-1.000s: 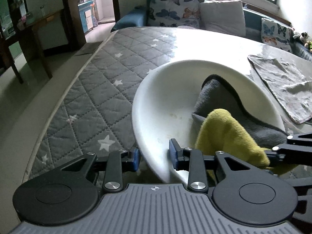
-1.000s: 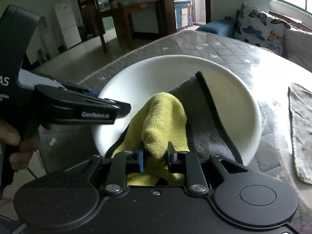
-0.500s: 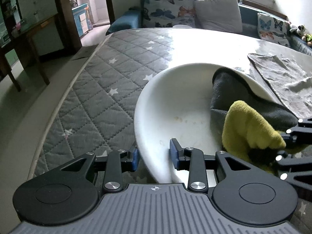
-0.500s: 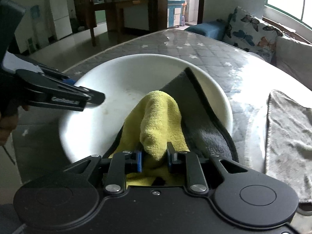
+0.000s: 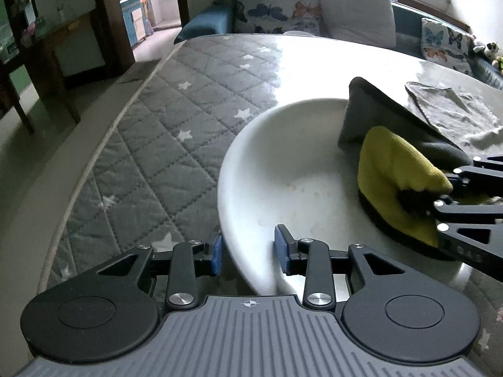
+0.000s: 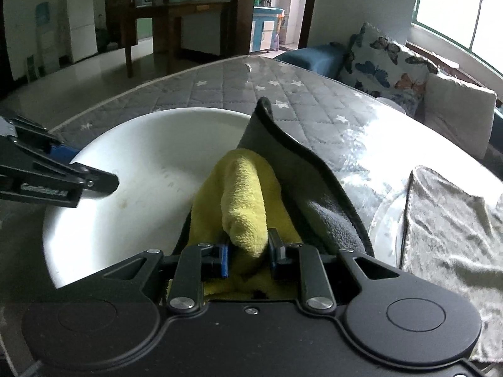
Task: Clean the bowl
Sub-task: 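Rub the cloth back and forth inside the bowl with the right tool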
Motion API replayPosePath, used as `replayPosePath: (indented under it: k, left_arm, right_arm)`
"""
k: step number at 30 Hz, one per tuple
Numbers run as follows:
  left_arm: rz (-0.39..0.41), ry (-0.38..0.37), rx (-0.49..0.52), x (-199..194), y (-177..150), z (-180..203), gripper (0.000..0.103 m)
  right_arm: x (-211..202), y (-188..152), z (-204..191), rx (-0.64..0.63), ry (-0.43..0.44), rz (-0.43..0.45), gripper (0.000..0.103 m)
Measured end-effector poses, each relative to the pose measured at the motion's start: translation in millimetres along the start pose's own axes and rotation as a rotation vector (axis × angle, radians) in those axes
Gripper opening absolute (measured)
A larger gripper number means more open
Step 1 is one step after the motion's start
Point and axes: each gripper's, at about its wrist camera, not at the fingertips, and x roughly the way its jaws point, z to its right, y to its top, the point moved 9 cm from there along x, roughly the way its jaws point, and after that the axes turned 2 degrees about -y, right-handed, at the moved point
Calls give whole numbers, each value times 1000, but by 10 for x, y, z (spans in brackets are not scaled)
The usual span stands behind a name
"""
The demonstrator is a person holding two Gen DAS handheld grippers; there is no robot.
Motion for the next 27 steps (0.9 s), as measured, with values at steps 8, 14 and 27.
replayPosePath:
  k: [8,14,27]
  left_arm:
    - [-33,-55,-97,-133,-206,80,36]
    - [-19,-54,-122,-202,-285,156,37]
    - [-4,-69,-99,-230,-204,118,30]
  right_arm:
    - [33,-4,460,2,-31,9,23]
    - [54,-49,860,1,-18,-5,23]
    - [-110,-237,1725,17,84,-36,24]
